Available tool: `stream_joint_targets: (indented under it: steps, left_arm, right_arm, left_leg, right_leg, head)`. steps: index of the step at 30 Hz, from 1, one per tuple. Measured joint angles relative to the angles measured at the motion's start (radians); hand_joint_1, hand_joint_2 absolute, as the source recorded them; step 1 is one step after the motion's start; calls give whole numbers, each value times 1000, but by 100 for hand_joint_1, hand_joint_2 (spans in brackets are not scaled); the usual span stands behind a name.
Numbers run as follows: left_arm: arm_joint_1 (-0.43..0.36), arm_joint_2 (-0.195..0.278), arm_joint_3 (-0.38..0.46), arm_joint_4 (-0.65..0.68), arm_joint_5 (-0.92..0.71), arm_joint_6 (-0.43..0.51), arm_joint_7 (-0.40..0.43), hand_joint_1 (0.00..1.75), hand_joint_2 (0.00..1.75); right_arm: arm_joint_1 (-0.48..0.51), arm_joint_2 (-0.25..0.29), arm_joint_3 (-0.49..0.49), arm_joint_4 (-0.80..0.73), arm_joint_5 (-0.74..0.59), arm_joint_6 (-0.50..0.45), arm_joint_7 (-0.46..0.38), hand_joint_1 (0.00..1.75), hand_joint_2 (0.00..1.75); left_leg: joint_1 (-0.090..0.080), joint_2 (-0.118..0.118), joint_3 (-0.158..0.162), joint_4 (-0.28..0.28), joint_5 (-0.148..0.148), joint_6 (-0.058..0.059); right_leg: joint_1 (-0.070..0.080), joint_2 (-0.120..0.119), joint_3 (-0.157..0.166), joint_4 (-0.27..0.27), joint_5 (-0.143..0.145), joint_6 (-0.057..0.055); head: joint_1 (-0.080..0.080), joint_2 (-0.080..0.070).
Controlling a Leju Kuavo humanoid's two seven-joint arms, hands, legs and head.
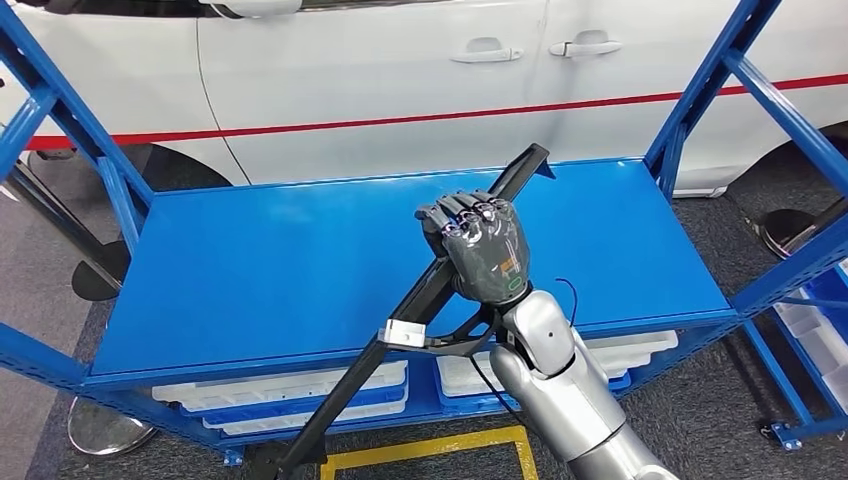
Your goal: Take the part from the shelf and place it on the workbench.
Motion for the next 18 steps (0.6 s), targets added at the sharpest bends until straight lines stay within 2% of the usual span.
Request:
stream_joint_targets:
  steps: [1, 2, 3, 4, 5, 8, 10, 13, 14, 15, 16, 18]
  left_arm:
    - [0, 0, 0, 0, 0, 0, 0, 0, 175]
    - [0, 0, 0, 0, 0, 0, 0, 0, 175]
    - [0, 0, 0, 0, 0, 0, 0, 0, 175]
    - [0, 0, 0, 0, 0, -2, 0, 0, 175]
    - [0, 0, 0, 0, 0, -4, -1, 0, 175]
    - [-3, 0, -1, 0, -3, -16, -4, 0, 175]
    - [-9, 0, -4, 0, -9, -17, -6, 0, 175]
    - [-17, -1, -11, 0, -17, -17, -6, 0, 175]
    - [-16, -1, -12, 0, -18, -16, -6, 0, 175]
    - [-16, -1, -12, 0, -18, -16, -6, 0, 175]
    - [-15, -1, -12, 0, -18, -16, -6, 0, 175]
    - [-18, -1, -13, 0, -19, -15, -7, 0, 175]
  right_arm:
    - [1, -1, 0, 0, 0, 0, 0, 175, 175]
    - [0, -2, 1, 0, 0, 0, 0, 175, 175]
    - [-1, -2, 1, 0, 0, 0, 0, 175, 175]
    - [-2, -2, 2, 0, -2, 0, 0, 175, 175]
    - [-3, -3, 4, 0, -6, 0, 0, 175, 175]
    - [-11, -6, 17, -1, -32, 1, 0, 175, 175]
    - [-23, -7, 31, -1, -55, 1, 0, 175, 175]
    - [-32, -7, 49, -1, -71, 2, 1, 175, 175]
    - [-32, -7, 53, -1, -72, 2, 1, 175, 175]
    - [-32, -7, 56, -1, -72, 2, 1, 175, 175]
    - [-32, -7, 58, 0, -73, 2, 1, 175, 175]
    - [-33, -8, 61, 0, -77, 2, 1, 175, 175]
  left_leg:
    - [0, -1, 0, 2, -2, -1]
    - [0, -1, 1, 5, -4, -2]
    - [-1, -2, 0, 7, -6, -5]
    - [-3, -2, -2, 11, -8, -9]
    - [-4, -2, -4, 13, -9, -14]
    - [-5, -1, -8, 16, -12, -30]
    - [-4, -1, -24, 56, -41, -40]
    - [-1, 0, -108, 235, -128, -51]
    - [0, 0, -130, 282, -140, -52]
    - [0, 0, -137, 294, -134, -52]
    - [0, 0, -125, 269, -111, -50]
    - [-2, 0, -57, 132, -44, -38]
  right_leg:
    - [0, 0, 18, -40, 30, -1]
    - [-1, 0, 51, -108, 67, -3]
    - [0, -1, 84, -176, 92, -6]
    - [0, -1, 108, -229, 109, -11]
    - [2, 0, 121, -258, 115, -15]
    - [2, 2, 121, -269, 117, -29]
    - [-1, 2, 124, -274, 120, -40]
    - [1, -1, 124, -275, 120, -49]
    - [2, -2, 124, -275, 120, -49]
    - [2, -2, 123, -274, 120, -49]
    - [3, -1, 124, -274, 120, -49]
    - [5, -1, 126, -273, 120, -48]
  head:
    - [0, 0]
    - [0, 0]
    - [0, 0]
    - [0, 0]
    - [0, 0]
    - [0, 0]
    - [0, 0]
    - [-1, 0]
    - [-1, 0]
    - [-1, 0]
    - [-1, 0]
    - [-1, 0]
